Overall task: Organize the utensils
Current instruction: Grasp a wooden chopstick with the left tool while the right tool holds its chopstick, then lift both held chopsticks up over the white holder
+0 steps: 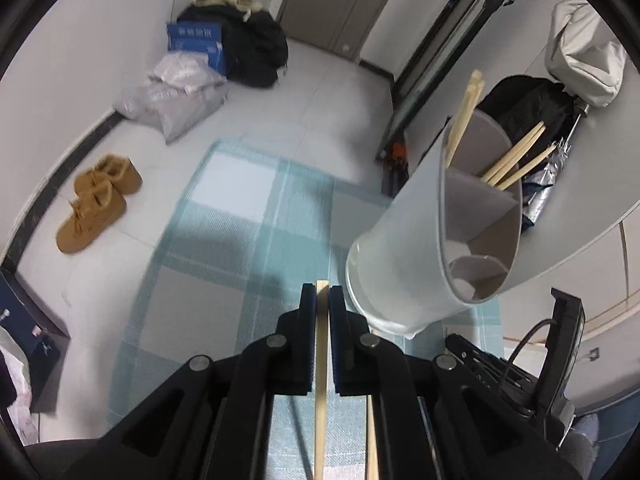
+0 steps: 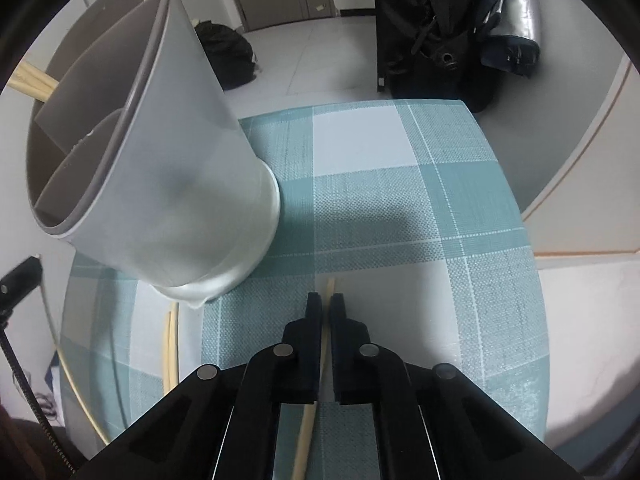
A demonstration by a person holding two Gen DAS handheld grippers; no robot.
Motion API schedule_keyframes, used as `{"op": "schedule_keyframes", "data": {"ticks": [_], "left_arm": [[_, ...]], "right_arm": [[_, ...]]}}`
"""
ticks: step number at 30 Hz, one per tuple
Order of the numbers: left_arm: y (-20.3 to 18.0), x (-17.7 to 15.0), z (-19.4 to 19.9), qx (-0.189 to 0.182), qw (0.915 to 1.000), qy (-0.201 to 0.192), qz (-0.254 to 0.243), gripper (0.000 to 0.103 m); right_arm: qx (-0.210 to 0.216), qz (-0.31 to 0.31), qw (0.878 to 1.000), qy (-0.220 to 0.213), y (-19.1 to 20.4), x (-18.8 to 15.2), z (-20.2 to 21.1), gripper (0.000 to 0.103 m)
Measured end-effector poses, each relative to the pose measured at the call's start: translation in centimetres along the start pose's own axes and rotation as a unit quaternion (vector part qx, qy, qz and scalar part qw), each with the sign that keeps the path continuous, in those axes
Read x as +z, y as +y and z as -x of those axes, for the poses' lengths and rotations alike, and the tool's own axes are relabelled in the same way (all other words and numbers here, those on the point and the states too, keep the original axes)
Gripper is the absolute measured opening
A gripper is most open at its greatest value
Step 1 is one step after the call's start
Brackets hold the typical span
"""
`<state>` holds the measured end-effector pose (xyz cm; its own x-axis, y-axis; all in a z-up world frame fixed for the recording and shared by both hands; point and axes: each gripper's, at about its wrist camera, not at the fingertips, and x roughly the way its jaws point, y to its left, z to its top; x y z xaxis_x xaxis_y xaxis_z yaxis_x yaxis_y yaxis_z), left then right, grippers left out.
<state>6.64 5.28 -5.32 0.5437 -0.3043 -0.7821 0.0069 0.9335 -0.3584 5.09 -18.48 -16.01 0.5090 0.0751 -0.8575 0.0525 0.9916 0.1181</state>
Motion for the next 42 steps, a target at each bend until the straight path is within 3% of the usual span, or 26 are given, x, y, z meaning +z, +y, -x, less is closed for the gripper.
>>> {"op": "schedule_keyframes", "data": {"ticks": [8, 19, 25, 30, 34, 37, 42], "left_arm": [[0.0, -0.4, 1.4, -0.005, 0.9992, -0.036, -0.019, 0.003], [-2.1, -1.7, 5.6, -0.024, 0.9939, -0.099, -0.041, 0.003], [-3.0, -1.9, 6.3, -0.019, 0.9932, -0.103, -0.052, 0.003], [-2.2, -2.2, 6.1, -0.012, 0.9942, -0.095, -0.05, 0.003], [-1.5, -2.0, 5.8, -0.012, 0.9951, -0.089, -0.04, 0.003], [-0.7, -1.8, 5.4, -0.015, 0.9957, -0.086, -0.031, 0.003], [0.6, -1.2, 4.8, -0.027, 0.9969, -0.073, -0.012, 0.003]], "right_arm": [[0.037, -0.008, 0.998, -0.051, -0.6, -0.4, 3.6, 0.0], [0.109, -0.005, 0.984, -0.143, -1.6, -1.8, 11.3, 0.0], [0.124, 0.01, 0.976, -0.178, -1.2, -2.4, 13.8, 0.0], [0.121, 0.018, 0.988, -0.097, -0.8, -2.5, 10.1, 0.003], [0.071, 0.035, 0.996, -0.028, -0.4, -2.5, 5.5, 0.013], [0.041, 0.062, 0.997, -0.012, 0.3, -2.4, 3.5, 0.031], [-0.007, 0.116, 0.993, 0.018, 2.1, -2.2, 1.0, 0.038]]}}
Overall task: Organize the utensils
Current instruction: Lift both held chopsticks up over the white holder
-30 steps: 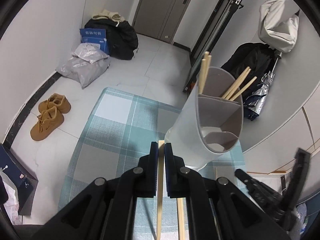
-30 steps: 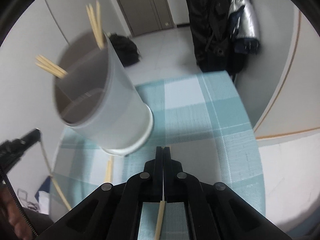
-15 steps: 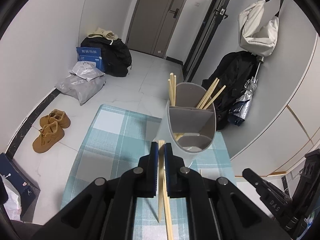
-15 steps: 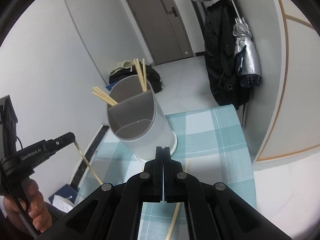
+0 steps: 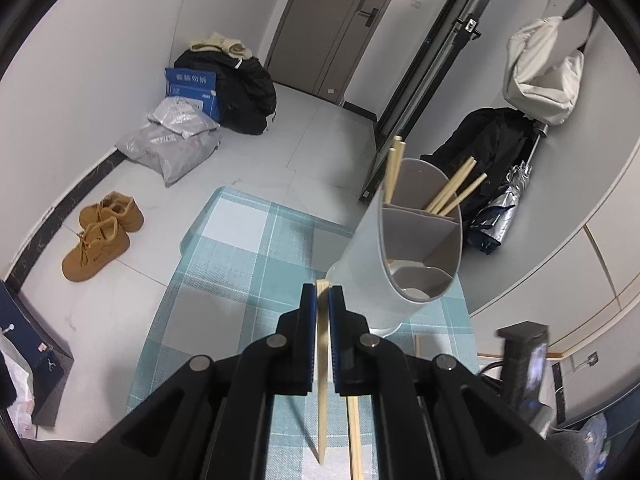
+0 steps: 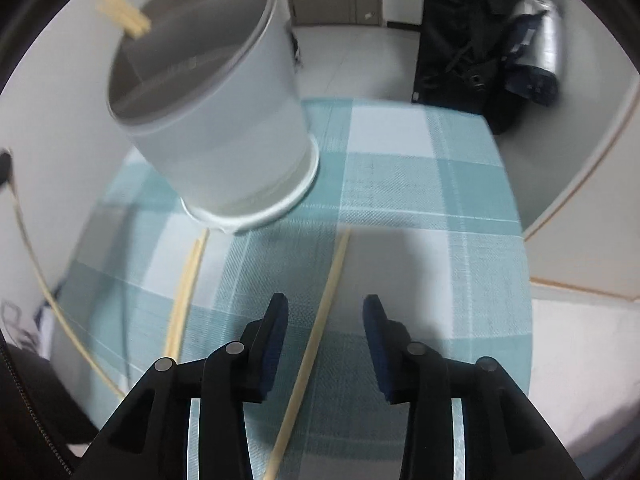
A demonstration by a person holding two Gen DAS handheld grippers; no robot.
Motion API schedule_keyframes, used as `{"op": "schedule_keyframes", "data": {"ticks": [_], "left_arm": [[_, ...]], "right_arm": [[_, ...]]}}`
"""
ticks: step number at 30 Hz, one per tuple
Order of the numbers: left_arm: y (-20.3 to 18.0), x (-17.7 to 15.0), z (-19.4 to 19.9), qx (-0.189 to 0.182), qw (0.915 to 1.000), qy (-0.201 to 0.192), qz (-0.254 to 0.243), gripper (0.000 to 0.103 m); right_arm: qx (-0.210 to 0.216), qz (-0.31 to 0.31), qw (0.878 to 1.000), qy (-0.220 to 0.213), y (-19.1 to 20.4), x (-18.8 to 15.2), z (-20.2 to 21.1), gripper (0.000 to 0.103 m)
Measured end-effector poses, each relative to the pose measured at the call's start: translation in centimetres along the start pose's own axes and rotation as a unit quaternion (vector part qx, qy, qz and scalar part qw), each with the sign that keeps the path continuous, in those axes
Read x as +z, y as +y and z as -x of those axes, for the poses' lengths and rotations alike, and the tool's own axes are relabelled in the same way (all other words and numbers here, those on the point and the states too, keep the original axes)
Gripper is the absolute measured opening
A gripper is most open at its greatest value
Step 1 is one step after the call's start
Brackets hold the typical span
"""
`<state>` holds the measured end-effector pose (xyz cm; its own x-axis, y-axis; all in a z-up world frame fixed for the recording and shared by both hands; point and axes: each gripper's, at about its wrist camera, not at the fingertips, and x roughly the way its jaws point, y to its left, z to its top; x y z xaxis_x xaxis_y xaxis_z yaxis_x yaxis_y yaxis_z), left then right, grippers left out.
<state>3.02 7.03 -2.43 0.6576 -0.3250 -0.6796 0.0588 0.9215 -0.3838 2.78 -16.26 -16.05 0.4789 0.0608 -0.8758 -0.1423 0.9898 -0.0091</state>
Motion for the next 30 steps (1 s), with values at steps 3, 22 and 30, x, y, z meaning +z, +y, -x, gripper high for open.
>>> {"op": "schedule_keyframes", "data": {"ticks": [3, 22, 30], "left_arm": [[0.2, 0.2, -0.2, 0.001, 1.0, 0.001, 0.002, 0.003], [-1.9, -0.5, 0.4, -0.007, 0.999, 0.007, -0.043, 0.003], [-3.9, -0.7, 1.7, -0.005, 0.9974, 0.01, -0.071, 0.003]], "right_arm": [[-0.027, 0.033, 0.999, -0.006, 1.1, 0.4, -0.5, 0.033], [0.07, -0.071, 0.985, -0.141, -1.8, -0.8, 7.0, 0.005], [0.124, -0.078, 0.96, -0.239, -1.6, -1.2, 11.9, 0.005]]}}
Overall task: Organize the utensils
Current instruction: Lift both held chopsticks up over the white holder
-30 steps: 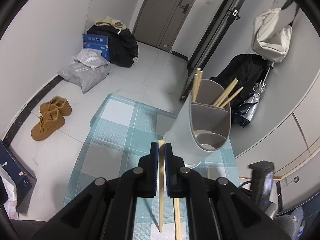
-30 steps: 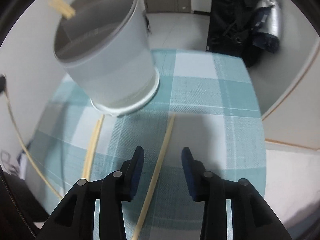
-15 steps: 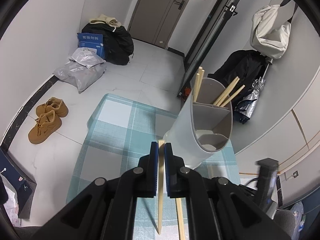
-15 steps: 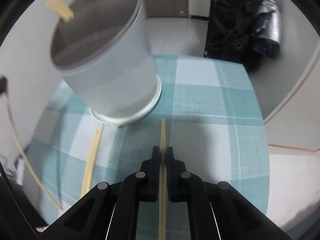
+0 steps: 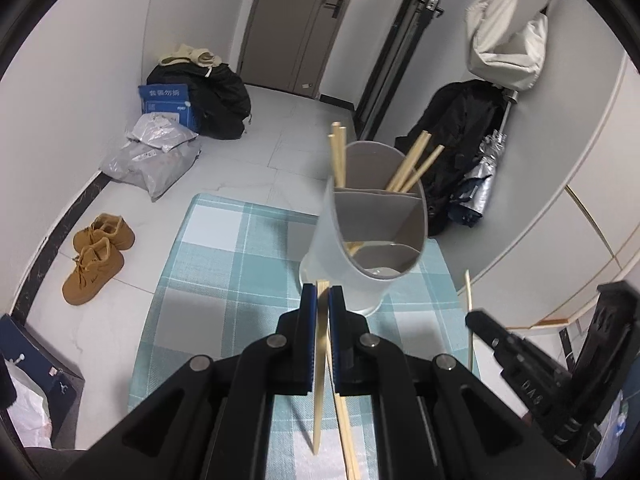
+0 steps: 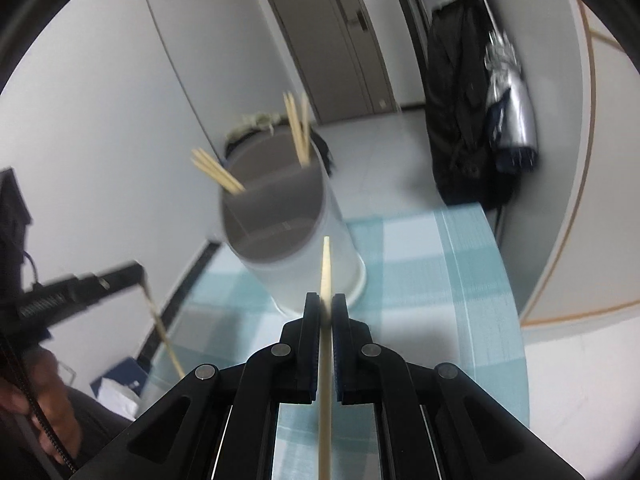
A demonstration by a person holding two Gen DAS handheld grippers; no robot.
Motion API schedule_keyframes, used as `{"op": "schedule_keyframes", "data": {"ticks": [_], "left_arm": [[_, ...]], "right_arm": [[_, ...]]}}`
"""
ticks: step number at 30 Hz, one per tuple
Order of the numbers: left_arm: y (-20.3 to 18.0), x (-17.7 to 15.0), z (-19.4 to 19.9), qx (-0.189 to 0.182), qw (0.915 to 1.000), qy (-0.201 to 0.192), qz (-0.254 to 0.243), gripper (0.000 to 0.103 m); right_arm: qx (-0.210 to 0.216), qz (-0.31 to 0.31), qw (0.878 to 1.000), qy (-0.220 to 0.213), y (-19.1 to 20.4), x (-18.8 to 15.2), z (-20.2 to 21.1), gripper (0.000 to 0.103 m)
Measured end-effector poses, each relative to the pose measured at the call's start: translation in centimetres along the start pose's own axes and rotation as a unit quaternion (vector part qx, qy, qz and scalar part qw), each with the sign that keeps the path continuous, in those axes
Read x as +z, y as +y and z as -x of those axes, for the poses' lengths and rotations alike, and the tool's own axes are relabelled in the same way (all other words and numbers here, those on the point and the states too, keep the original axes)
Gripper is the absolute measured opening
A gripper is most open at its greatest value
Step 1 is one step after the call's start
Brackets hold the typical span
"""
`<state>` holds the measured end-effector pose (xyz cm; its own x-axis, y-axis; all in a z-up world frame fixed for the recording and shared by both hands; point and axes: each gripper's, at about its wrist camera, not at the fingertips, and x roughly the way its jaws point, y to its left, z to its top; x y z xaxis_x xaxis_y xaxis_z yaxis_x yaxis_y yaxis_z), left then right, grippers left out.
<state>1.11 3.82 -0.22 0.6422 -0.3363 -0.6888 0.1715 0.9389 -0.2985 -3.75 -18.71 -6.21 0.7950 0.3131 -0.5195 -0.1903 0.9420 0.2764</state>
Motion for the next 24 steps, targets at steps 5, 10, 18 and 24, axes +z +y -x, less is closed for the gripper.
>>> {"op": "schedule_keyframes", "data": {"ticks": [5, 10, 18, 24], "left_arm": [[-1.0, 0.1, 0.8, -0.001, 0.9998, 0.004, -0.018, 0.002], [-1.9, 0.8, 1.7, -0.004, 0.9994, 0.003, -0.035, 0.002], [-3.3, 2.3, 2.5, -0.01, 0.9979, -0.005, -0.063, 0.002], [-4.3, 5.3, 3.4, -0.053, 0.9976, 0.004, -0.044, 0.002]], "right_arm": [[0.01, 0.021, 0.998, -0.052, 1.6, 0.2, 1.3, 0.005], [0.027, 0.018, 0.996, -0.084, 2.1, 1.2, 1.6, 0.005], [0.035, 0.011, 0.992, -0.123, 2.2, 4.5, 2.4, 0.005], [0.029, 0.024, 0.986, -0.164, 2.6, 8.2, 2.7, 0.005]]}}
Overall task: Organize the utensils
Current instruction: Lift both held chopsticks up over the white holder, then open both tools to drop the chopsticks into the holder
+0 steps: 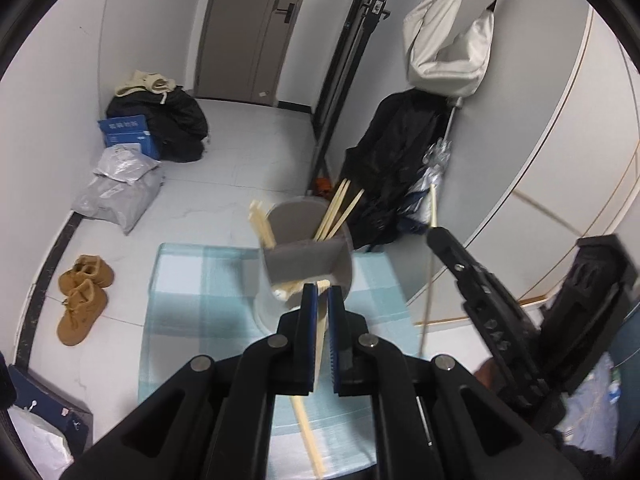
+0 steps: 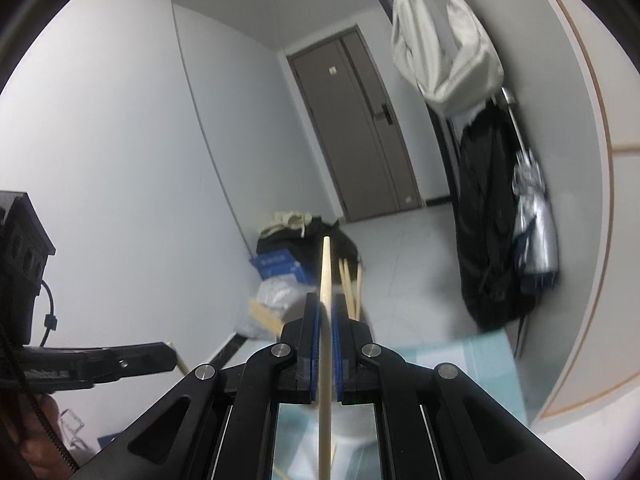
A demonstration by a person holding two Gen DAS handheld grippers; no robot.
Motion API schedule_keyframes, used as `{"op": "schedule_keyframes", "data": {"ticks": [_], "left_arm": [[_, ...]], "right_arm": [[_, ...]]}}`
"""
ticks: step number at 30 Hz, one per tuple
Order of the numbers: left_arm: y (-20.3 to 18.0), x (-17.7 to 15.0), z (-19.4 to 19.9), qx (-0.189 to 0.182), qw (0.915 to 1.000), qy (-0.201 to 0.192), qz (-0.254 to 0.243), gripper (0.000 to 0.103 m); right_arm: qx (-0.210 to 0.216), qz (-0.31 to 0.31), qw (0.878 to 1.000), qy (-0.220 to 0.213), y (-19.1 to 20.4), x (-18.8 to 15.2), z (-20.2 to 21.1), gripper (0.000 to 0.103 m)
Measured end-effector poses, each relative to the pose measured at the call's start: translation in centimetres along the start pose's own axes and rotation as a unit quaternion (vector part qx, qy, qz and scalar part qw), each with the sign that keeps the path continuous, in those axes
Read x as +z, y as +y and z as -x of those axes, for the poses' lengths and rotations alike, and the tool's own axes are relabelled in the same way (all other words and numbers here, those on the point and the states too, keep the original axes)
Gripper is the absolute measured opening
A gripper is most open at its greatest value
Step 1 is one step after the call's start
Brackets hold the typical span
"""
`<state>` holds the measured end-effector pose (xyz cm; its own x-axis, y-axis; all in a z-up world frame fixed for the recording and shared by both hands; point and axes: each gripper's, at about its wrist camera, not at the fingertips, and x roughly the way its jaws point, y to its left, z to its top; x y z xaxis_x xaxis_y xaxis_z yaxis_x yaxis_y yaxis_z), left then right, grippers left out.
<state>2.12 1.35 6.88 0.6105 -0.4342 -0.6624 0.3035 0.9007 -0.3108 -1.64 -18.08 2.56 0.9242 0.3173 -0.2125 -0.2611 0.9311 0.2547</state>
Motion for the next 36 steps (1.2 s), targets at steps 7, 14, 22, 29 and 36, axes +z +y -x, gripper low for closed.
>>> {"op": "schedule_keyframes", "data": {"ticks": [7, 14, 22, 29, 36], "left_arm": [[-0.5, 5.6, 1.9, -0.043, 0.9988, -0.02, 0.013, 0.002], [0.1, 9.5, 1.7, -0.033, 0.9986, -0.041, 0.003, 0.002], [2.3, 11.0, -0.9, -0.022, 0.9993, -0.029, 0.004, 0.0], [4.1, 11.1, -2.7, -0.033, 0.9994, -0.013, 0.005, 0.0], [5.7, 10.8, -3.4, -0.043, 0.9988, -0.008, 0.022, 0.0]], "right_arm": [[0.009, -0.012, 0.998, -0.058, -0.2, 5.3, -2.9, 0.005], [0.014, -0.014, 0.997, -0.079, 0.1, 8.2, -7.9, 0.005], [-0.037, -0.07, 0.994, -0.077, -0.7, 7.2, -14.2, 0.005], [-0.084, -0.084, 0.99, -0.081, -1.1, 4.2, -16.6, 0.005], [-0.111, -0.016, 0.989, -0.094, 0.7, 2.8, -17.3, 0.005]]}}
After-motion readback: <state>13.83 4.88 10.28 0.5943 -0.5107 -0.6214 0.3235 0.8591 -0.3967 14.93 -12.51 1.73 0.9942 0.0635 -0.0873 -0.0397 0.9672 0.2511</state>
